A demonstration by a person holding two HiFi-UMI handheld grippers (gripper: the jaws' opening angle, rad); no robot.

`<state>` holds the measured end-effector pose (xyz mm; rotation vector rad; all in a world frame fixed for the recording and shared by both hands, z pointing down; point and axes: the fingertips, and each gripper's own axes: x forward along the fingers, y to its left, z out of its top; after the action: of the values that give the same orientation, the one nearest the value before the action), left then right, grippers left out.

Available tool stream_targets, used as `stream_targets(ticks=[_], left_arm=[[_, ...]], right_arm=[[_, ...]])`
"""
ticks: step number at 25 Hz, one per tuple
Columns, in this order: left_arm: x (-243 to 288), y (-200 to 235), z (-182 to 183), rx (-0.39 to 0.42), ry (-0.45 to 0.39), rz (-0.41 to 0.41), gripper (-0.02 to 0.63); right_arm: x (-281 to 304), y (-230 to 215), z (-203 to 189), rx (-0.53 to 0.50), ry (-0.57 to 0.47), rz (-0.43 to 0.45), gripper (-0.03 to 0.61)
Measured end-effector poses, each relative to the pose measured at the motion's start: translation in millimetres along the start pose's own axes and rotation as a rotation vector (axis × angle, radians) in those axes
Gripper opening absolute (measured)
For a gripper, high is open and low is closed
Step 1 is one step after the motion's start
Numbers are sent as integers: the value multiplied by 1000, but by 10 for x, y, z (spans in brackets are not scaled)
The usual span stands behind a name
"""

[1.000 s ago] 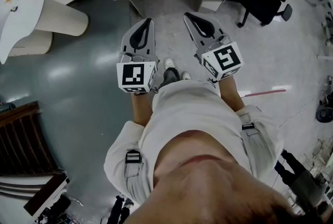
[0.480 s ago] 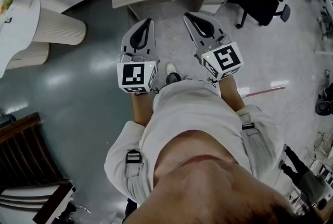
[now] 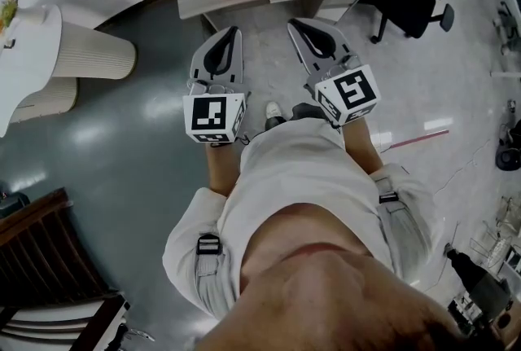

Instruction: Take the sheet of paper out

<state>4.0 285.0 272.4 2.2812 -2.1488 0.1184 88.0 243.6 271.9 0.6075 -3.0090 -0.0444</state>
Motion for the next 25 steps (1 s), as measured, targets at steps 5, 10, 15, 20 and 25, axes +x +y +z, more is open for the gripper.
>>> stream_targets(ticks=[5, 10, 15, 20, 25], left_arm=[[72, 146, -33, -11, -1, -18, 17], [171, 209, -74, -24, 1, -31, 17], [299, 243, -71, -25, 2, -37, 17], [455, 292, -62, -22, 0, -28, 17], [672, 314, -57, 2, -4, -19, 17]], right_arm=[[148, 9, -14, -1, 15, -13, 21], [237, -59, -38, -2, 24, -28, 21], [322, -162, -68, 4, 34, -28, 21], [433, -306, -71, 11, 27, -25, 21], [560, -494, -79, 7, 13, 5, 21]])
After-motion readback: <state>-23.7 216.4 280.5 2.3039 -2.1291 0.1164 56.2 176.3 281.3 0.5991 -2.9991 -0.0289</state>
